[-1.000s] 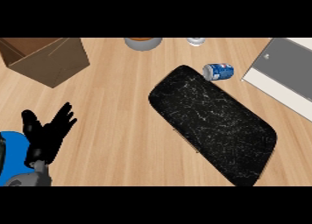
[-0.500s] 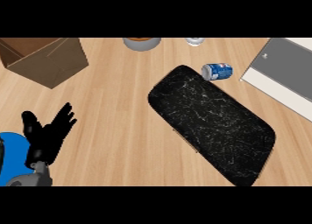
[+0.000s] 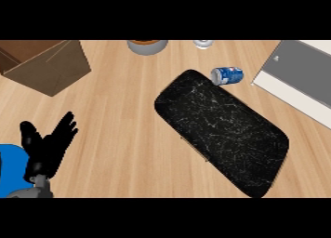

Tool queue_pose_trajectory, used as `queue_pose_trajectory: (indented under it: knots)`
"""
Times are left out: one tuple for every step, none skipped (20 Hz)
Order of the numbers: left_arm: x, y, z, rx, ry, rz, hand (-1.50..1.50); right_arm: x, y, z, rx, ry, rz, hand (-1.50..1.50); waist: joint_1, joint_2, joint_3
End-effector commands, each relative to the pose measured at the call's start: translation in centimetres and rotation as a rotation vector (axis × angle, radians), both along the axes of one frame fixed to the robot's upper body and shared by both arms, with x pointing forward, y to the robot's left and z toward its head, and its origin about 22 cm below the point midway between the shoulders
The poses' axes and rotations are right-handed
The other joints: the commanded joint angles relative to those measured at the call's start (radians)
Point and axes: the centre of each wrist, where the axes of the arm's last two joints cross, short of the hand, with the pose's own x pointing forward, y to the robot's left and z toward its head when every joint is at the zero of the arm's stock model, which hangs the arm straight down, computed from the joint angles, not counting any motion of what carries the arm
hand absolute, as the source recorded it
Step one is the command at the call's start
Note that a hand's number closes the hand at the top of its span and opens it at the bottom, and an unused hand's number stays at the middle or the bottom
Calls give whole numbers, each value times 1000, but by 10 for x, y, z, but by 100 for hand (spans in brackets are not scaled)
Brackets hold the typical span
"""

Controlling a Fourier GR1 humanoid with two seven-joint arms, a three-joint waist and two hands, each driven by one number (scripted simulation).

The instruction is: Pick the lemon from the tray and place it in the tiered shelf

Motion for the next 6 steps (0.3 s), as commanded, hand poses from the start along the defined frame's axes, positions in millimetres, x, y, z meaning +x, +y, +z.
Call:
queue_pose_trajectory:
  knots:
    - [-2, -6, -6, 7, 31, 23, 0, -46, -10, -1, 11, -6, 17, -150, -14, -1, -2]
    - [0, -6, -8, 8, 30, 18, 0, -59, -16, -3, 7, -11, 31, -150, -14, 0, -2]
    - [-6, 15, 4, 10, 44, 12, 0, -75, -22, 0, -12, -41, 40, -150, -14, -2, -1]
    - [-1, -5, -15, -11, 47, 22, 0, -78, -27, -13, 7, -29, 38, -150, -12, 2, -2]
    - [-10, 1, -19, 9, 37, 21, 0, -85, -28, -21, 6, -19, 42, -150, -8, 2, -2]
    - [-6, -2, -4, -10, 32, -2, 0, -99, -37, -12, -13, -24, 63, -150, -4, 2, -1]
